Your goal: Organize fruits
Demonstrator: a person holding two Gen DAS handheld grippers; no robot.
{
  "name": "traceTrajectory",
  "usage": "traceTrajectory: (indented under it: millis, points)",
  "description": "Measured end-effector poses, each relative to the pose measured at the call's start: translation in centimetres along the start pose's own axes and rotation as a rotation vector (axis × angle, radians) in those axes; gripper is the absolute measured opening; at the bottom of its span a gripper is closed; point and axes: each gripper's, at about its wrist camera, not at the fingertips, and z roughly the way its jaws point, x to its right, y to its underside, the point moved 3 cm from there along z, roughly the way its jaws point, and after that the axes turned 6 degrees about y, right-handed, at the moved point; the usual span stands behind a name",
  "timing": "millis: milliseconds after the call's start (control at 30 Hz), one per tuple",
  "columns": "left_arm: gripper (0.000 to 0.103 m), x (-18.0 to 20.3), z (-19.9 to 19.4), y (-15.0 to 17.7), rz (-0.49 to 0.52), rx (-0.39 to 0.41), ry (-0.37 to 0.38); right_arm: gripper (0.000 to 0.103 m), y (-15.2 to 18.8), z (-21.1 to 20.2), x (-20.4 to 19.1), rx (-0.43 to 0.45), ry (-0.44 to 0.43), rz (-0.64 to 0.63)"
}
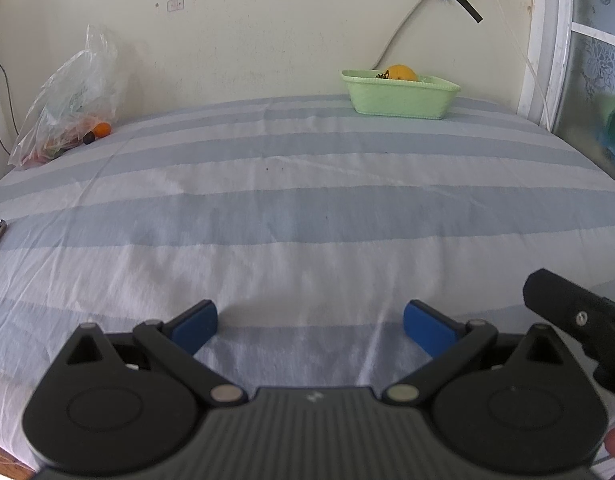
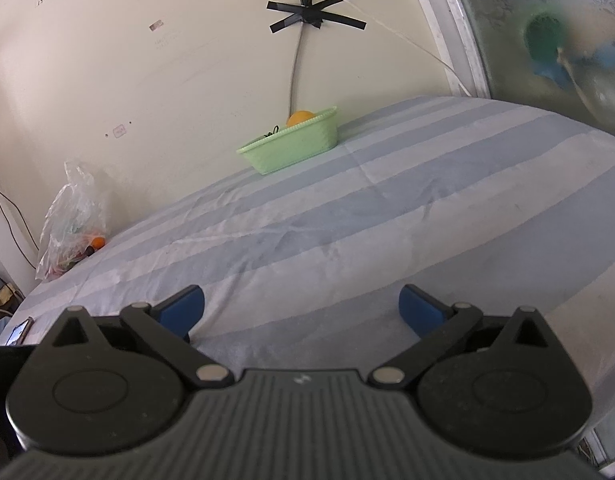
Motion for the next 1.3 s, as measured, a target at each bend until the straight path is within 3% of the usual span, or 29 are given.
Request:
traceTrajectory:
  millis: [467, 1300]
  points:
    - [0.103, 0.08, -0.12, 0.1, 0.0, -0.002, -0.001, 0.103, -0.18, -0.77, 0.17, 0.036, 0.015, -0.001]
    - [0.103, 0.2, -0.28, 0.25, 0.001, -0.004, -0.003, 0.103, -0.15, -0.44, 0.46, -0.001, 0.028, 0.014]
